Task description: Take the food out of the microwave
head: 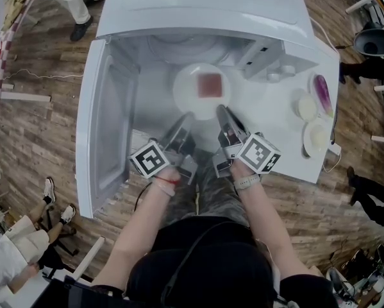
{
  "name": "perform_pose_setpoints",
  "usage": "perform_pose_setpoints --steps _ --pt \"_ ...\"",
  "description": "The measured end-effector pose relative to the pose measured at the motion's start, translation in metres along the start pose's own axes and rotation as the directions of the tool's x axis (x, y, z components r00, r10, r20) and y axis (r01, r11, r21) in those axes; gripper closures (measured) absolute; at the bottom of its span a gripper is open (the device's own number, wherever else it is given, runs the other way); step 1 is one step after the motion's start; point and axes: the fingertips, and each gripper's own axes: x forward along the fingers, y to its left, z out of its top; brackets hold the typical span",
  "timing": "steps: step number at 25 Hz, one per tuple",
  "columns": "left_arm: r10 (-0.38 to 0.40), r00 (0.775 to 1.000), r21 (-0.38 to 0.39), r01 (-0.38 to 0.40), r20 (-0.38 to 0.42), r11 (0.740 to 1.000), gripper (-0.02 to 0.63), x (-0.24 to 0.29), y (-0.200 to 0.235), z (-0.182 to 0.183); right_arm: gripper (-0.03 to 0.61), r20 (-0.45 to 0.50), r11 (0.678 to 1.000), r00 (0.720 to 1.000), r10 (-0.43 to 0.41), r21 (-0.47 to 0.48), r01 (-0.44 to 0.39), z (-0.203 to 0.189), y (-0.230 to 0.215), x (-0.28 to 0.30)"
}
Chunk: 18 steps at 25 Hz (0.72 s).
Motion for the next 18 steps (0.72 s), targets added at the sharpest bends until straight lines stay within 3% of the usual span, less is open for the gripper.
perform_pose_setpoints --steps 9,16,18 --pt "0.018 1.0 -0.037 -0.018 -0.018 0.999 0.592 -0.012 0.003 -0.018 0.515 0.009 1.0 1.0 -0.015 0.007 0.015 -0.01 -0.004 -0.019" --pt "-0.007 0.999 0.005 0.007 -0.045 1.0 0.592 -0.018 -0.003 -0.023 0.515 0.025 1.0 0.999 -0.024 0.019 0.023 -0.017 -0.003 -0.029" --pt "0.003 0.999 -0.025 -0.005 -0.045 1.0 0.592 -0.02 0.001 -0.027 0.515 0.027 0.999 0.999 -0.028 0.023 0.028 -0.019 -0.005 -0.032"
